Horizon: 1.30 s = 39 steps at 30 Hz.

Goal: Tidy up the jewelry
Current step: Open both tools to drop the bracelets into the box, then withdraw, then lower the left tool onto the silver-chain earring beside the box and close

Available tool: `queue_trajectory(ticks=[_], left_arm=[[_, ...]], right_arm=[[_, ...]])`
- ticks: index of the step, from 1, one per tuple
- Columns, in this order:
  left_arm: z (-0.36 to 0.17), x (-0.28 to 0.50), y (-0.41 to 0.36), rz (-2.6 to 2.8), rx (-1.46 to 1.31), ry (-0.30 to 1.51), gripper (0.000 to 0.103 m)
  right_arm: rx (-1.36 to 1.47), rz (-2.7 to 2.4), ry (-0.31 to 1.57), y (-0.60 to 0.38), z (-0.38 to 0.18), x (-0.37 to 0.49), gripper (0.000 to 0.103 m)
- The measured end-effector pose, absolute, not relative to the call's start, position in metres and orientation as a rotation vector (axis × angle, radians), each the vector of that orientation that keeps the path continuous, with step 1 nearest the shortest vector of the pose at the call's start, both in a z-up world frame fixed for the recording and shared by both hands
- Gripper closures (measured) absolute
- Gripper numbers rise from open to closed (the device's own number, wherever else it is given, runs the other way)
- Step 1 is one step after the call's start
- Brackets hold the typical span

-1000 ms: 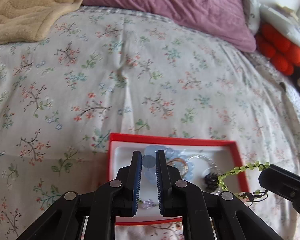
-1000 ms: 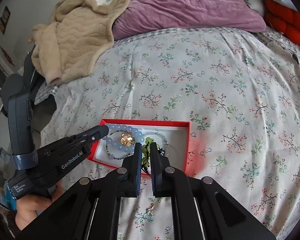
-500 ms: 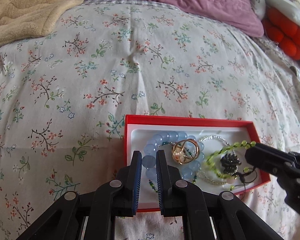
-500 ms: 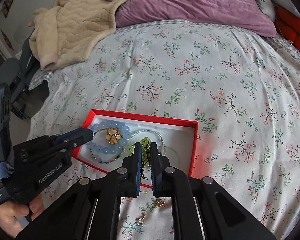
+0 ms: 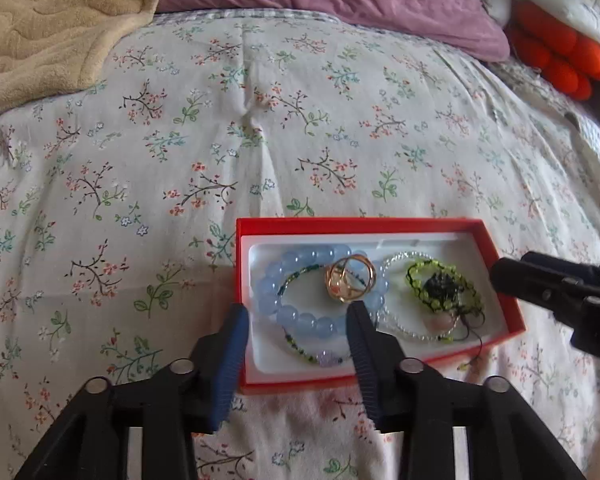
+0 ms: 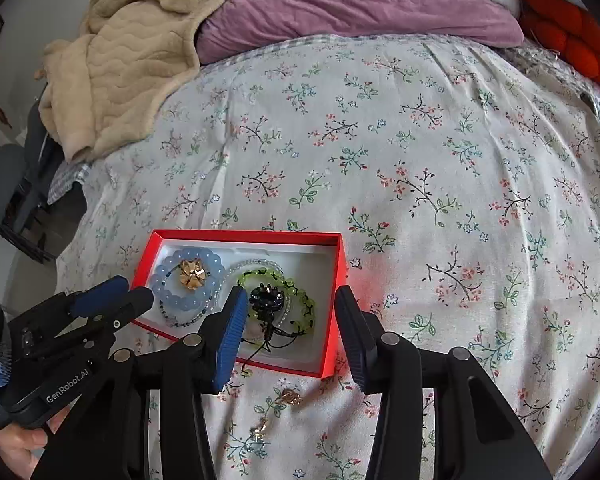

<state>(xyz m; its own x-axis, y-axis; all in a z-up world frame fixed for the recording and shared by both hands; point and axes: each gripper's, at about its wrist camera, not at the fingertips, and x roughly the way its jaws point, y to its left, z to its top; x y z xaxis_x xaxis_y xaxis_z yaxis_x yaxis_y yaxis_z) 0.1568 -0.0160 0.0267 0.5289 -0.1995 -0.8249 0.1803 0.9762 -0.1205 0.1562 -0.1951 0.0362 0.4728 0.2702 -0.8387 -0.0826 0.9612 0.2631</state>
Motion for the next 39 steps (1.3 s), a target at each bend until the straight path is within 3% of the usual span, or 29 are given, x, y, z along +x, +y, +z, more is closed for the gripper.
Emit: queue_trajectory(ticks=[5,9,15,23,39], left_arm=[[0.03,0.143,-0.012,-0.218,0.013,0.989,0.04],[0.032,0.13,-0.008,-0.218,0.031,0.991,0.025],[0.028,0.113,-0.003,-0.231,0.062,1.027,0.016],[0.007,0.099,0.013,-0.252,-0.018,1.162,0.014],[-0.023,0.068,-0.019,-0.354,0.185,1.165,0.014]], right_arm=[[0.175,0.199,1.069,-0.2,0.045,0.143,0.052],[0.152,0.182,1.078,-0.205,0.05,0.128,0.043],[0.131,0.168,1.102,-0.208,0.048,0.109,0.038],[0.107,0.13,1.181,-0.208,0.028,0.089,0.036],[0.043,0.066,1.291,-0.22,-0.003,0.071,0.036]])
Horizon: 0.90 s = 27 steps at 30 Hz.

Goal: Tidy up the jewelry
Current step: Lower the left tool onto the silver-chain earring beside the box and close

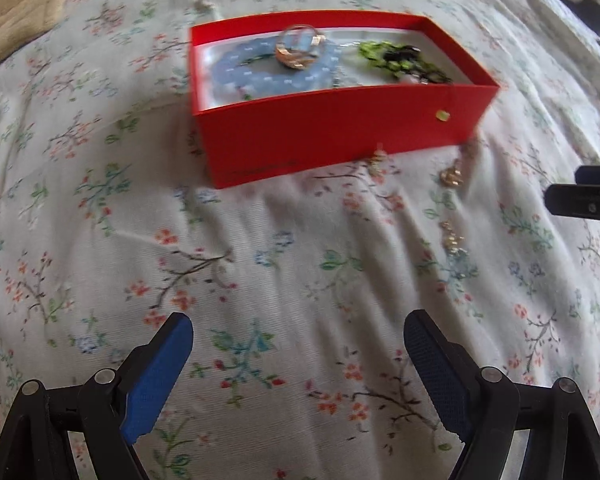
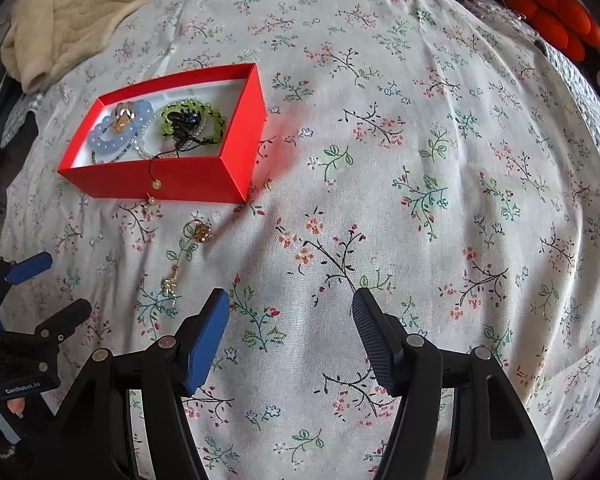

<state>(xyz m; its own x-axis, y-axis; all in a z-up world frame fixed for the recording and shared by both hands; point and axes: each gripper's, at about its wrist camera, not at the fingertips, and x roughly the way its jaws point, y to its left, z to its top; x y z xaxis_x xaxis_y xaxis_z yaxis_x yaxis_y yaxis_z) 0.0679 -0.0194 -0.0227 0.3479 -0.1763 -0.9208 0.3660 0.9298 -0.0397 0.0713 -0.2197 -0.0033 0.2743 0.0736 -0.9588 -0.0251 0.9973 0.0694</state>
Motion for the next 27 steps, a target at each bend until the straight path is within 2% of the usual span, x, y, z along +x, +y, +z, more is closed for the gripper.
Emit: queue_trajectory(ticks=[7,10,12,14,20,27], left_arm=[[-0.019,0.061,-0.047,-0.485,0.186,1.132,0.025],[-0.022,0.057,-0.06,-0.557,0.193,1.12,0.037],[-0.027,0.055,-0.068,-0.604,0.193,1.116,0.055],[-0.033,0.054,-0.076,-0.643,0.193,1.123,0.06],[-0.038,0.056,-0.091,-0.668,0.218,1.075,0.064],[-0.046,0.061,-0.1,-0.637,0.258,1.075,0.077]], right_arm=[[0.023,0.063,1.304,-0.225,-0.009,0.069,0.036],[0.023,0.063,1.307,-0.225,-0.01,0.068,0.036],[0.019,0.067,1.308,-0.224,-0.011,0.067,0.036],[0.013,0.073,1.309,-0.222,-0.011,0.066,0.036],[0.006,0.077,1.315,-0.221,-0.013,0.067,0.036],[0.009,0.073,1.319,-0.223,-0.014,0.067,0.036]])
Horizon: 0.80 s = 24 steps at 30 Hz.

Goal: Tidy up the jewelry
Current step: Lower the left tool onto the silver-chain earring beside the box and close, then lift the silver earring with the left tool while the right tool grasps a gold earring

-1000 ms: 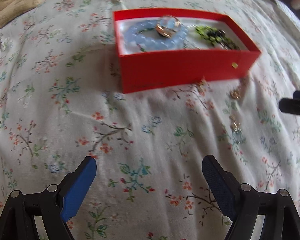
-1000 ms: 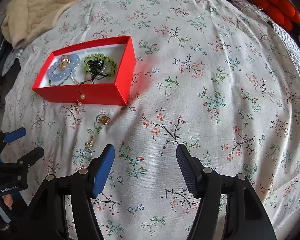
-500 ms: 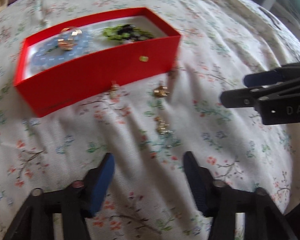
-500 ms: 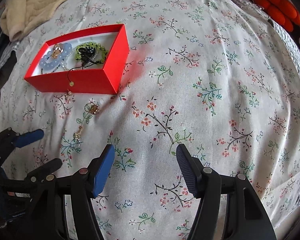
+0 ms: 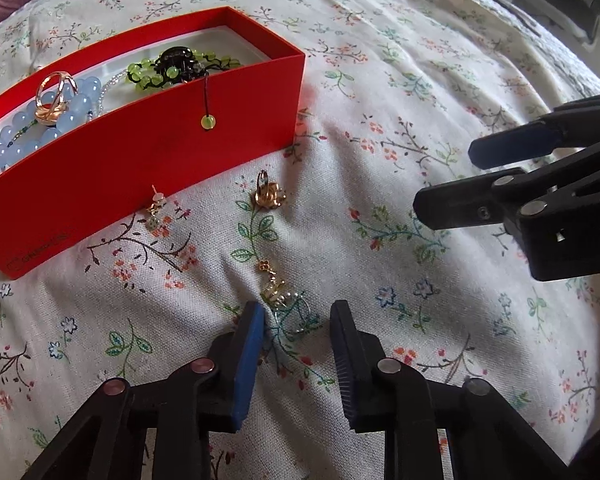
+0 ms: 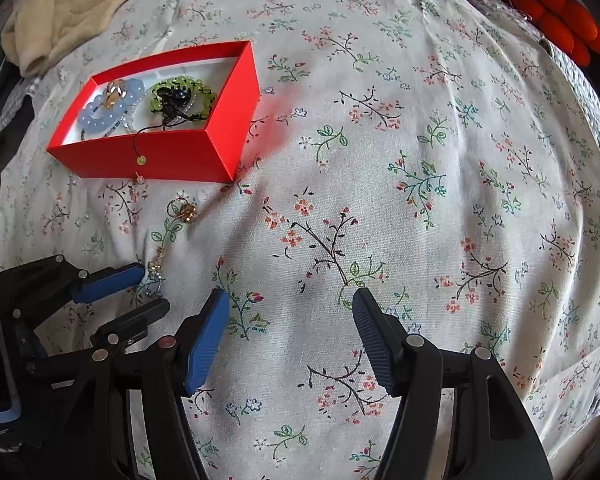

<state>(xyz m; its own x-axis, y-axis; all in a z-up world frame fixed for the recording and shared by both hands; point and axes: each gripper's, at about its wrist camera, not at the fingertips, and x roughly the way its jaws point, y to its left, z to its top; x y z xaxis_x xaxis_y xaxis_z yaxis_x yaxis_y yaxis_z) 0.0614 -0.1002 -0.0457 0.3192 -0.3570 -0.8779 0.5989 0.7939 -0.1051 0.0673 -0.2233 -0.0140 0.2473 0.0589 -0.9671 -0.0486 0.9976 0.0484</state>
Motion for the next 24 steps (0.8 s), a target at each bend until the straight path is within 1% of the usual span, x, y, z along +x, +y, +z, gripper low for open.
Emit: queue_trajectory(ticks=[1,5,8,10,11,18,21,22,23,24], left_arm=[[-0.047,0.061,-0.101,-0.632,0.265,1.072,0.078],[-0.047,0.059,-0.101,-0.609,0.294,1.064,0.09],[-0.046,0.057,-0.101,-0.609,0.307,1.065,0.093],[-0.046,0.055,-0.101,-0.607,0.325,1.064,0.102],[-0.045,0.054,-0.1,-0.606,0.328,1.064,0.103],[-0.041,0.05,-0.091,-0.6,0.323,1.067,0.103],[-0.038,0.05,-0.089,-0.62,0.299,1.041,0.103],[-0.036,0.051,-0.089,-0.636,0.279,1.032,0.1],[-0.035,0.052,-0.09,-0.647,0.265,1.033,0.092],[-0.035,0.053,-0.092,-0.653,0.257,1.03,0.079]], right_arm=[[0.01,0.073,1.319,-0.224,-0.014,0.067,0.036],[0.01,0.073,1.32,-0.224,-0.014,0.067,0.036],[0.01,0.072,1.32,-0.223,-0.014,0.068,0.036],[0.01,0.073,1.319,-0.222,-0.014,0.068,0.036],[0.01,0.072,1.319,-0.222,-0.014,0.068,0.036],[0.003,0.08,1.317,-0.22,-0.013,0.067,0.036],[-0.001,0.083,1.315,-0.218,-0.013,0.067,0.036],[-0.001,0.082,1.315,-0.218,-0.013,0.066,0.036],[-0.001,0.081,1.316,-0.218,-0.013,0.066,0.036],[0.0,0.079,1.317,-0.219,-0.013,0.067,0.036]])
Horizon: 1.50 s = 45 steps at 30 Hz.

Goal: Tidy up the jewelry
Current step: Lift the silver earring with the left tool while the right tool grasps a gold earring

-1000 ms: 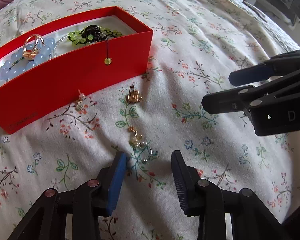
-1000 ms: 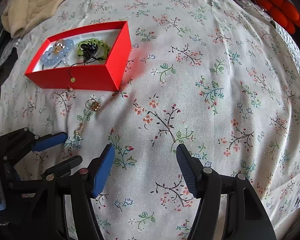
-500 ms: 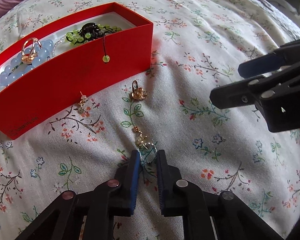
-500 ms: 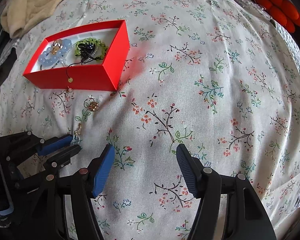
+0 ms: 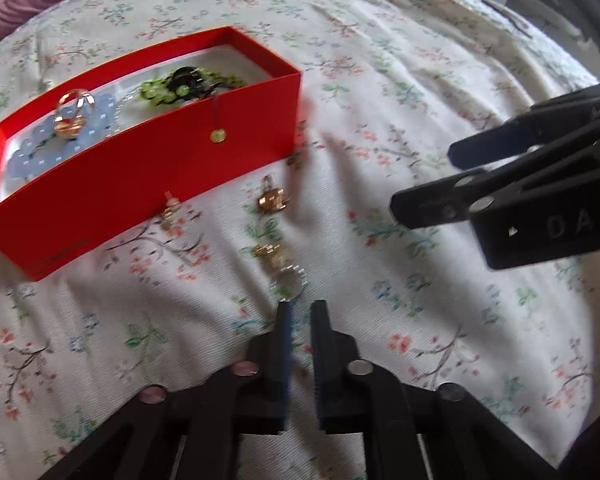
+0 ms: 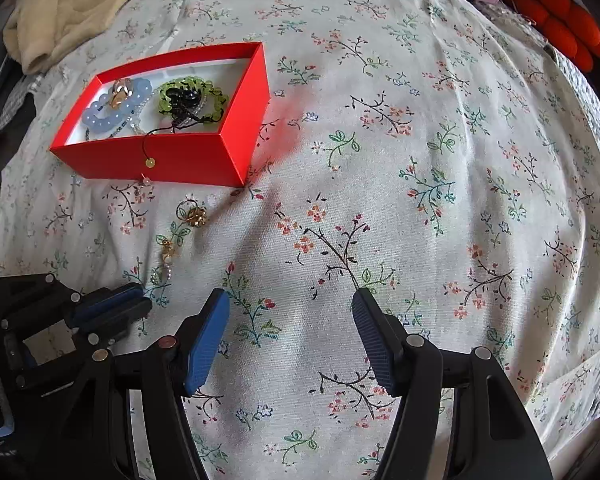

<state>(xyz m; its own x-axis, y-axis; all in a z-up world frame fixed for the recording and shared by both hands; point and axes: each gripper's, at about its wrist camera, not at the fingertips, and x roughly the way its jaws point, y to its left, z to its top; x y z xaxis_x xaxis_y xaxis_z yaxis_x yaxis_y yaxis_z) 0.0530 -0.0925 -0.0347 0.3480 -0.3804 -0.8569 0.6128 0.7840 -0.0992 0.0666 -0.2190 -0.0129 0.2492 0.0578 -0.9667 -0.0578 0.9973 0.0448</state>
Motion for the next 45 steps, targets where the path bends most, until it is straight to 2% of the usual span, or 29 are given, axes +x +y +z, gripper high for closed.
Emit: queue_trajectory(ticks=[2,7,17,34,45], left_arm=[[-0.035,0.055,-0.098,-0.646,0.258,1.014,0.066],[-0.047,0.068,-0.107,-0.632,0.261,1.029,0.066],[-0.05,0.068,-0.105,-0.61,0.295,1.01,0.092],[-0.024,0.064,-0.063,-0.508,0.278,1.008,0.093],[-0.017,0.082,-0.024,-0.38,0.232,1.038,0.093]], right_arm=[[0.004,0.074,1.319,-0.22,-0.014,0.069,0.036],[0.011,0.067,1.319,-0.224,-0.014,0.07,0.036],[0.026,0.06,1.311,-0.235,-0.01,0.068,0.036],[0.035,0.093,1.317,-0.211,-0.015,0.079,0.036],[0.142,0.123,1.323,-0.187,-0.025,0.105,0.036]])
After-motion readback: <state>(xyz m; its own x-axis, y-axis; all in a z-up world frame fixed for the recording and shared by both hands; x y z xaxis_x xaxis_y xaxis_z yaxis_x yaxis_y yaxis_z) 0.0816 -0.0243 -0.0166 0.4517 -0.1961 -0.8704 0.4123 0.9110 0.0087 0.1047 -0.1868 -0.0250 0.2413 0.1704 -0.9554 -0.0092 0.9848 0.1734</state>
